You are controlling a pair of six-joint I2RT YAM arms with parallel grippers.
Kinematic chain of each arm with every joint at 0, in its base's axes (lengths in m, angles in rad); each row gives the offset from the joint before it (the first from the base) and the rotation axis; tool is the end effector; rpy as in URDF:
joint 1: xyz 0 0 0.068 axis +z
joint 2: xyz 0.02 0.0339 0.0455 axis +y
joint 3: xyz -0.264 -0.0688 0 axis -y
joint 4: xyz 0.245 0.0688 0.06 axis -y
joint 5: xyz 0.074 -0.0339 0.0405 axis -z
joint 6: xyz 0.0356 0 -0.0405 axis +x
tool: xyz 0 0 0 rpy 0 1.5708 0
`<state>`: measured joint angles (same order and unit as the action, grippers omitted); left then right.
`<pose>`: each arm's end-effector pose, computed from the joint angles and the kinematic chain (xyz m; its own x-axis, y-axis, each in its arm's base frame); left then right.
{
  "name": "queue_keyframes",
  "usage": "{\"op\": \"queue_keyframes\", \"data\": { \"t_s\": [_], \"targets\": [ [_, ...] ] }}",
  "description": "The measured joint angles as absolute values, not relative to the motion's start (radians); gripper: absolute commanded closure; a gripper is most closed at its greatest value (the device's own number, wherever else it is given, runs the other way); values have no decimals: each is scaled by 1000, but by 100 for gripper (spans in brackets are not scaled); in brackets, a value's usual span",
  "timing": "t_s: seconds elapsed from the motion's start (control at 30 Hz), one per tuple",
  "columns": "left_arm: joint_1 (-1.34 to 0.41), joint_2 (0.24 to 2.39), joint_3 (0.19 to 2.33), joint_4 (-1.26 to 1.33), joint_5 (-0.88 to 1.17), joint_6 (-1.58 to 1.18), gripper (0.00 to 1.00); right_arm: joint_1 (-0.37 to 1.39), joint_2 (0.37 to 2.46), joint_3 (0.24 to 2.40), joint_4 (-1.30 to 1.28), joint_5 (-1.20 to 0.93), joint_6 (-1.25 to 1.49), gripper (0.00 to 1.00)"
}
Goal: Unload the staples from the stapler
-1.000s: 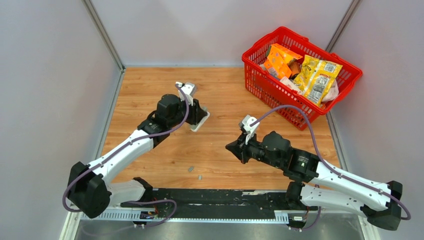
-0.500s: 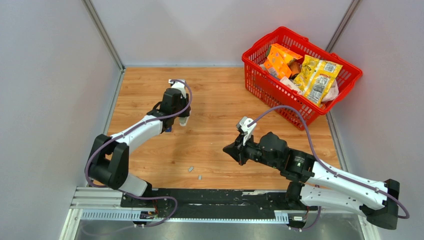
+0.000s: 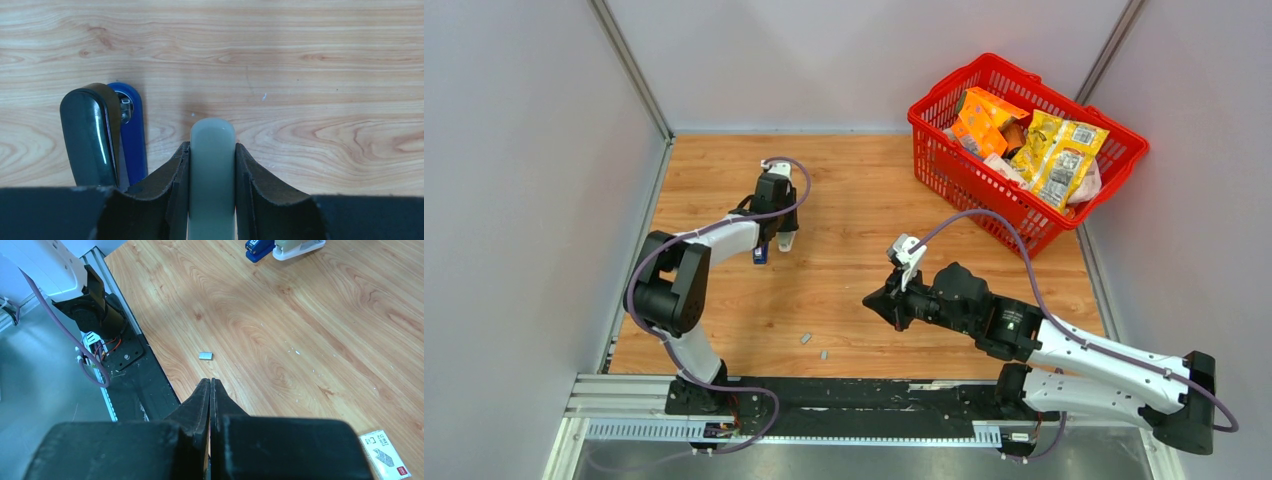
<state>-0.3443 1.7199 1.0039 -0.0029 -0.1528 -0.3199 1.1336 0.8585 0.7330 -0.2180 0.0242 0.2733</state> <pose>0.3460 -0.1183 0.1871 -0.6595 -0.0937 -0.7459 0.0194 0.9897 -0.1415 0.0860 0.1819 0.3053 -0.3792 -0.1740 -0.9088 -0.8243 0.5098 0.2463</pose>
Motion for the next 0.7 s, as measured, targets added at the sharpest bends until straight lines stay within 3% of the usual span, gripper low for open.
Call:
{"op": "queue_keyframes", "data": {
  "t_s": [0.27,0.57,0.7],
  "targets": [
    [-343,1743,1012,2,-171,-313,36,1134,865,727,-214,24,274,100],
    [-342,1741,1017,11,-174,-312,34,1134,878,724,-212,24,281,97],
    [-342,1710,1017,4,-160,-312,34,1134,878,724,-213,25,280,87]
  ]
}}
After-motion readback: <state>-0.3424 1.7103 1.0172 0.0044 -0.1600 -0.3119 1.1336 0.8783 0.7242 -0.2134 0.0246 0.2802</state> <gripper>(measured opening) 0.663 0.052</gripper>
